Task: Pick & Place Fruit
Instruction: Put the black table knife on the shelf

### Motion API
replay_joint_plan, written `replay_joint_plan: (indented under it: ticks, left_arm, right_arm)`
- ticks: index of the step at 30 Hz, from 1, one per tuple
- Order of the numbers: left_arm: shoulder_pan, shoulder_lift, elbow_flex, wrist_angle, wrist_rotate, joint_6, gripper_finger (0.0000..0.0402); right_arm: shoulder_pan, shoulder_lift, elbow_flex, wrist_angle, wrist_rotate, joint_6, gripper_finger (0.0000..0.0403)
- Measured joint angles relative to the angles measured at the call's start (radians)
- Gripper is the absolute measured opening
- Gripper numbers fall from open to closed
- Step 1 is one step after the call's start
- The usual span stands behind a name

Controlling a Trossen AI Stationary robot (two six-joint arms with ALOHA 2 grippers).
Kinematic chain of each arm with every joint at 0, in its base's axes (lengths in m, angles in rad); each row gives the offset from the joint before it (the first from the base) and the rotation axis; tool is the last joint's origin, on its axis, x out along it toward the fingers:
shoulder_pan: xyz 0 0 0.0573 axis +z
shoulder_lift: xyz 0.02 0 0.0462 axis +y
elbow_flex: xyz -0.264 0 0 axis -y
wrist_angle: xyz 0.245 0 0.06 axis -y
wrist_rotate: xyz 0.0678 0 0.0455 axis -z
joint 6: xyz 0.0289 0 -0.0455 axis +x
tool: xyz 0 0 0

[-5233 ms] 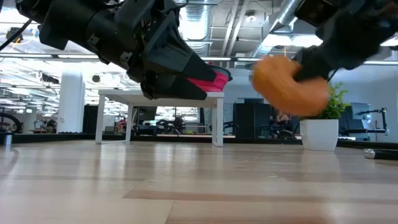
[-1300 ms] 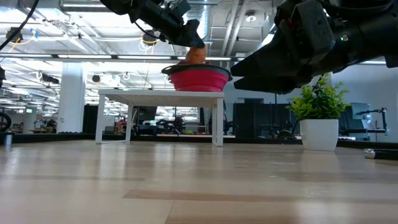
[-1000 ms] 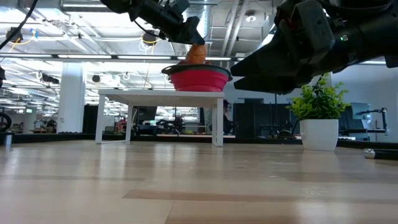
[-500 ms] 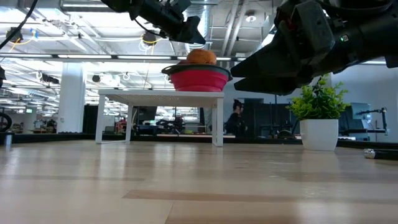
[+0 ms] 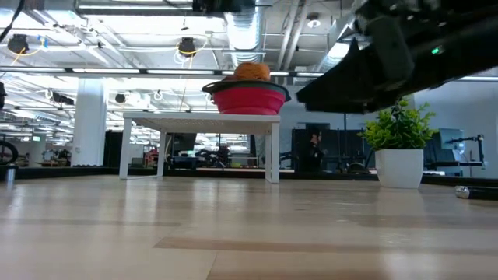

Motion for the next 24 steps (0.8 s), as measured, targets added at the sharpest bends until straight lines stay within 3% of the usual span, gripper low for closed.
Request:
replay_joint_plan:
  ticks: [7,12,15,18,21,24]
  left_arm:
    - [-0.255,-0.040,0.000,-0.097,0.002,-0.078,0.0294]
    - [-0.401,-0.041,-0.083,-0.104,0.002,-0.178,0.0294]
    - [-0.458,-0.040,-0.165,-0.098,0.000,-0.272,0.0294]
    - [-0.501,-0.040,-0.258,-0.084,0.000,-0.380,0.0294]
    - [-0.531,-0.040,-0.362,-0.044,0.000,-0.501,0.0294]
    - [-0.552,-0.040,-0.469,0.054,-0.014,-0.605,0.0294]
  right_arm:
    - [0.161,-0.213,0.000,-0.368,0.276,0.099,0.0300]
    - [0.273,-0.471,0.000,-0.753,0.310,0.346,0.0285]
    - [0.323,-0.617,0.000,-0.971,0.208,0.521,0.0282]
    - [0.344,-0.732,0.000,-1.164,-0.038,0.695,0.0281]
    - [0.346,-0.764,0.000,-1.330,-0.221,0.827,0.0281]
    - [0.345,-0.728,0.000,-1.491,-0.277,0.913,0.0281]
